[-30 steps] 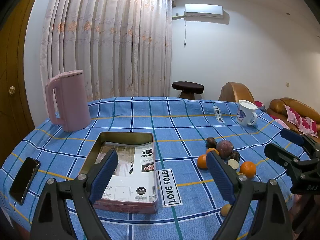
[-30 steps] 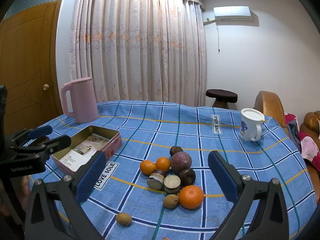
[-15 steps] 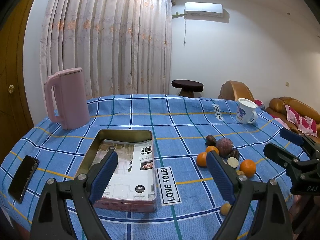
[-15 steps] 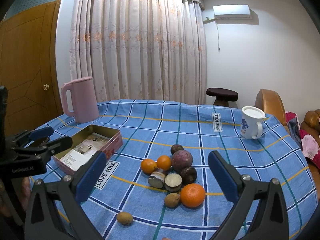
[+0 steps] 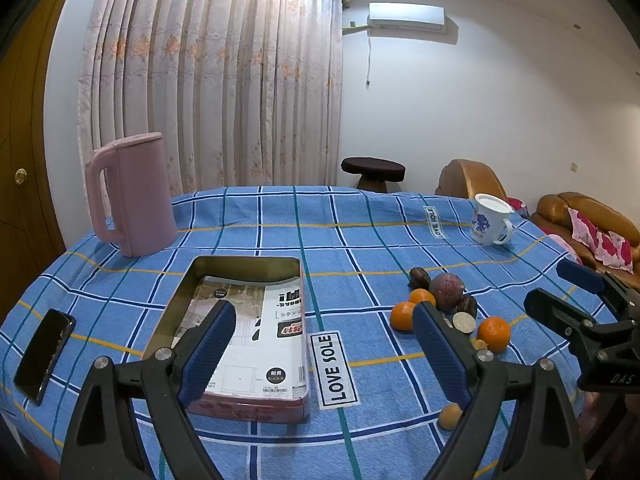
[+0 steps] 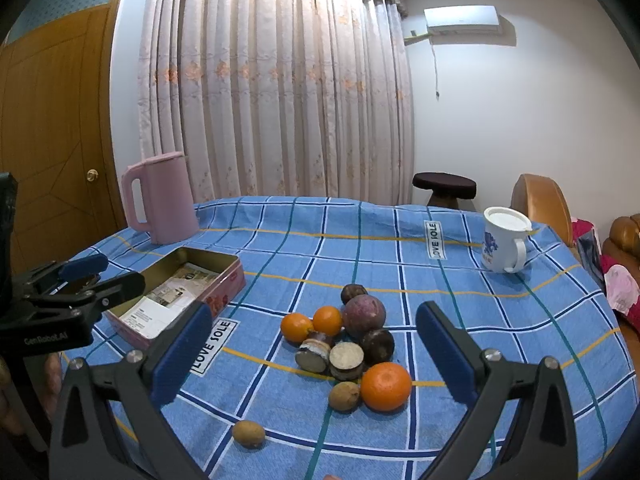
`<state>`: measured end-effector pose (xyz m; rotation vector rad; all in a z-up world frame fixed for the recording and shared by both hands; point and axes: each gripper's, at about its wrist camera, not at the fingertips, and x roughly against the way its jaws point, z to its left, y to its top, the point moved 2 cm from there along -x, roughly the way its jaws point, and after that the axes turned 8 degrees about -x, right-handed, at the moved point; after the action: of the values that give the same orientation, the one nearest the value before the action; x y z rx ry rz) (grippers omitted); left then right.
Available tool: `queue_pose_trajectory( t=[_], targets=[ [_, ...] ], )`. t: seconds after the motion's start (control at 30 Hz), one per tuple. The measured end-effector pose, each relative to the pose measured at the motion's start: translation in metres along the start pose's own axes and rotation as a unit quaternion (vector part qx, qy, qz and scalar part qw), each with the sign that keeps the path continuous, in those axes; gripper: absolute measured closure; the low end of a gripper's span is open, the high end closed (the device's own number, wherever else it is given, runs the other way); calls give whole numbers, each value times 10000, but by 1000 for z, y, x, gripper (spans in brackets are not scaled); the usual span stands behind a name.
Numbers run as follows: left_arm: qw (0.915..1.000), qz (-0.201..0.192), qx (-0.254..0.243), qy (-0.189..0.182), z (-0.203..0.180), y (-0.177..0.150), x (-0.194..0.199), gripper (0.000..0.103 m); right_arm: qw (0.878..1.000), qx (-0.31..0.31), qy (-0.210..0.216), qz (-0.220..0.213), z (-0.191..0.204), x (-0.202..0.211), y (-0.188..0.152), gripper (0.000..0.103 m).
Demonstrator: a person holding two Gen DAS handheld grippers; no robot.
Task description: Organize fruits
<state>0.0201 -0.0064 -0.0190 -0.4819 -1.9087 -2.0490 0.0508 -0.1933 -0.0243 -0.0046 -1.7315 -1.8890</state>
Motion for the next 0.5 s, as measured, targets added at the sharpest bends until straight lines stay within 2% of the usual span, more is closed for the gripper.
queue_pose_trajectory(
  t=[0.5],
  targets=[
    [10000, 33, 2, -31, -4, -2, -1, 12, 10000, -41, 22, 22, -2, -2, -5, 0]
  ],
)
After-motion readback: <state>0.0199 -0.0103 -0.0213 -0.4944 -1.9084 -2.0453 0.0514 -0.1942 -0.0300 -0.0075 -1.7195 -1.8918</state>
